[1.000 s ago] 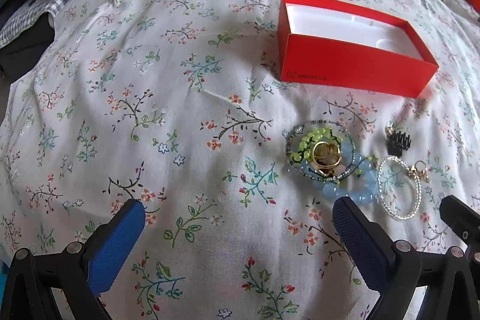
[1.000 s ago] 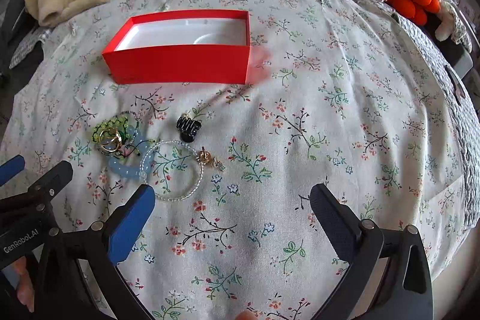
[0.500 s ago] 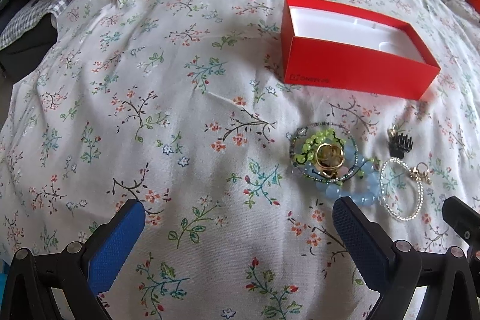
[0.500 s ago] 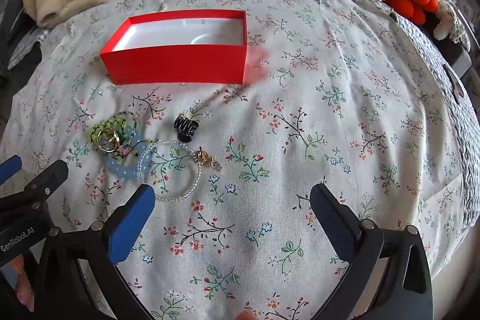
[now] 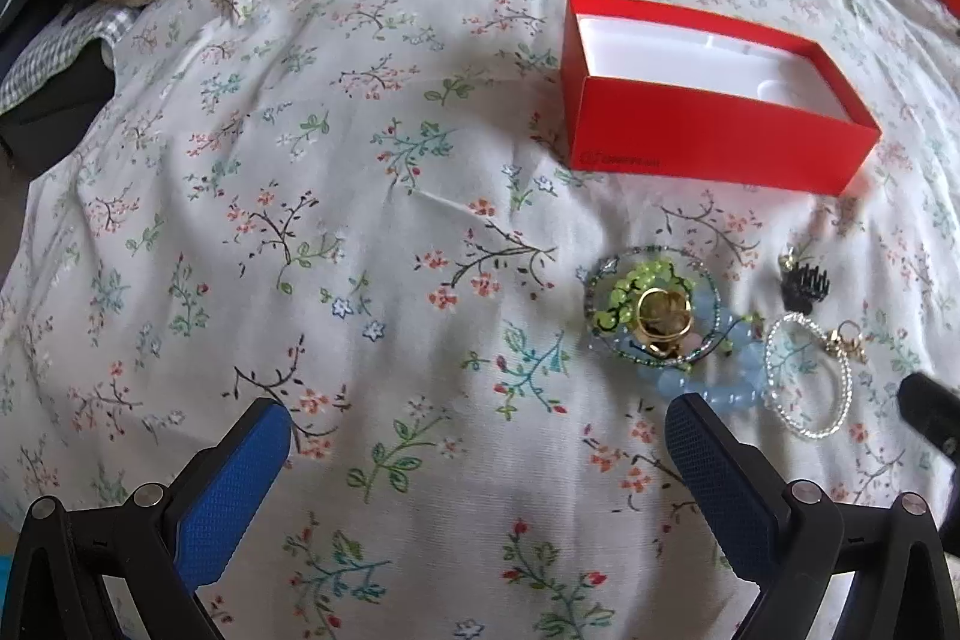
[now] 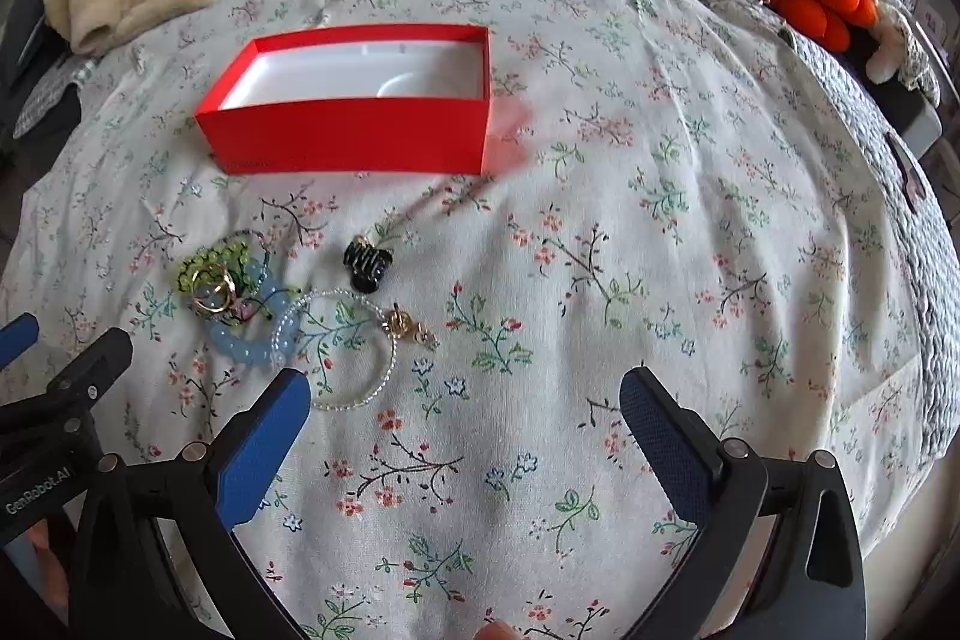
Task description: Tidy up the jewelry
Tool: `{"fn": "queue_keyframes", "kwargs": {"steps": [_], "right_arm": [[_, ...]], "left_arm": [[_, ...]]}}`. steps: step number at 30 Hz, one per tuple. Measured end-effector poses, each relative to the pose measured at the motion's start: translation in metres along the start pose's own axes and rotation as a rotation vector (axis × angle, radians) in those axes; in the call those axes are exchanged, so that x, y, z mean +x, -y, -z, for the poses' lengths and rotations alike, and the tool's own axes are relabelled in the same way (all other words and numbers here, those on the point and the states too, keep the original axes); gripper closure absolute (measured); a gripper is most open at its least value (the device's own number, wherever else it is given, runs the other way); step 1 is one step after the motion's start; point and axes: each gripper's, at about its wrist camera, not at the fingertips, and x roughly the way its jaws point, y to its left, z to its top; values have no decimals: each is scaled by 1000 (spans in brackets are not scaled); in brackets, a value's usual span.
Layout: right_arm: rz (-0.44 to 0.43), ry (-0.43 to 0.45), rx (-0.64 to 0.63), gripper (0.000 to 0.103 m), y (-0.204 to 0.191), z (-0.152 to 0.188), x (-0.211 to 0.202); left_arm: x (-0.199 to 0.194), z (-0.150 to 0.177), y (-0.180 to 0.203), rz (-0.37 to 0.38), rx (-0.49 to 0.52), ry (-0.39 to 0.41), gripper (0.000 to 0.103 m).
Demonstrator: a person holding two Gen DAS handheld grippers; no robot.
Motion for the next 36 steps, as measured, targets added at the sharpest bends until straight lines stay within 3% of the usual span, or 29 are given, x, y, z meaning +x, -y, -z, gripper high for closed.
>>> {"fn": "queue_keyframes", "kwargs": {"steps": [6, 12, 16, 22, 25, 29, 34, 36], "right_arm": [[-16, -31, 6, 0, 8, -17, -5], [-92, -67, -3, 0, 10, -37, -10], [-147, -80, 6, 0, 12, -43, -4], [-219, -126, 56, 5, 21, -25, 25], [-238, -155, 67, 16, 22, -21, 39], [-278, -162, 65, 33, 19, -25, 44], [-324, -196, 71, 56, 16, -28, 55], [-357, -216, 84, 60, 17, -27, 58]], "left_arm": [[-1, -13, -4, 71, 63, -48, 1], [-1, -32, -4, 113, 114, -80, 1], [5, -38, -4, 198, 103, -73, 3], [26, -29, -4, 320, 94, -99, 27], [34, -28, -2, 393, 114, -102, 46], [43, -34, -2, 405, 139, -88, 68], [59, -55, -11, 420, 115, -104, 83], [66, -60, -11, 431, 124, -116, 86]]}}
